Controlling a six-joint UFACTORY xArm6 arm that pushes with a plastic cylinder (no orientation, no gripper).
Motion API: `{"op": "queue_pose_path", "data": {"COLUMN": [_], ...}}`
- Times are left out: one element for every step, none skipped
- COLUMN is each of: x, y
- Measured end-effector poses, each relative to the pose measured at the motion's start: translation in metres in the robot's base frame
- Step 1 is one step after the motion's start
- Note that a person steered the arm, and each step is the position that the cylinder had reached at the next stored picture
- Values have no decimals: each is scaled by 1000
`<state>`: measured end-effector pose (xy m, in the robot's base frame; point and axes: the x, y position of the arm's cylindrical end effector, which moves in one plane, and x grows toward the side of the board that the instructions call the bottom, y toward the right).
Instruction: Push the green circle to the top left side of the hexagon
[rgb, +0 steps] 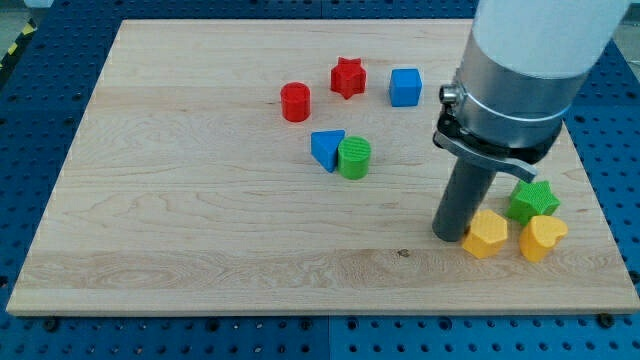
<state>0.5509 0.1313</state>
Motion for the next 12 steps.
{"op": "queue_pose_path", "data": {"x": [7,8,8,-1,-32,-48,-48,-48,-49,-64,-66,-66], "y": [6,6,4,-28,-50,-73,-98,-101,-102,-117,-120,-120]}}
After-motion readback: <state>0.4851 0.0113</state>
